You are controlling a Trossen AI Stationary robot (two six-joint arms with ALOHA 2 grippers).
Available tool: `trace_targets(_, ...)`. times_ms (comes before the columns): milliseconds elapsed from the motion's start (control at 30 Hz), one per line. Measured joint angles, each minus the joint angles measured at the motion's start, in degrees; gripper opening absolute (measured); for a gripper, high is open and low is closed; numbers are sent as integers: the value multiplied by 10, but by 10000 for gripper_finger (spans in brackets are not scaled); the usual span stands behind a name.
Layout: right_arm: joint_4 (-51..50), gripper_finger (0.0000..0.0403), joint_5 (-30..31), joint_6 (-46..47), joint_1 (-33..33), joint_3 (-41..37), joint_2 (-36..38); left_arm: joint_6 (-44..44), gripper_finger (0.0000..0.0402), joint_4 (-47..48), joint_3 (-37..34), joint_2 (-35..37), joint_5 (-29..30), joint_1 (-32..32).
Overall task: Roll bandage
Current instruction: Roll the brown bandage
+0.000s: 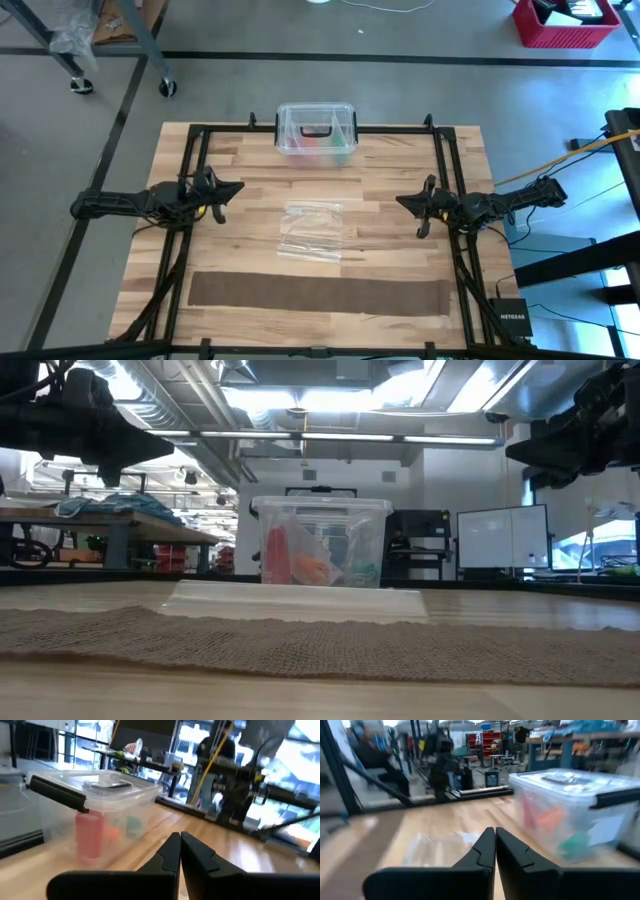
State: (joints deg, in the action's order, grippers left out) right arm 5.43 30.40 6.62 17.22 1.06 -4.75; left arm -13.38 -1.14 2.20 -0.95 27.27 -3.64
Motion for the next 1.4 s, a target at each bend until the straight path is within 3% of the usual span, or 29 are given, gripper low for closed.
trace_targets(67, 13, 17, 0, 49, 0, 0, 0, -7, 4, -3, 0, 0, 0, 0)
trace_targets(233, 21, 17, 16, 48, 0, 0, 0, 32, 4, -65, 0, 0, -4, 0)
trace_targets(367, 57, 17, 15, 47, 0, 0, 0, 99, 4, -167, 0, -16, -61, 0)
trace_targets(500, 110, 17, -4, 27, 0, 10, -4, 128, 4, -212, 24, -69, -76, 0)
trace_targets(633, 85, 17, -23, 19, 0, 71, -38, 192, 4, -279, 79, -162, -76, 0)
trace_targets(833, -92, 17, -30, 26, 0, 248, -154, 223, 4, -278, 191, -308, -78, -11)
trace_targets(1033, -227, 17, -44, 64, 15, 429, -330, 244, 4, -264, 241, -406, -78, -26)
trace_targets(1300, -540, 17, -61, 209, 96, 664, -587, 262, 4, -223, 279, -432, -78, -50)
trace_targets(1400, -634, 17, -109, 295, 134, 727, -666, 275, 4, -219, 286, -429, -78, -59)
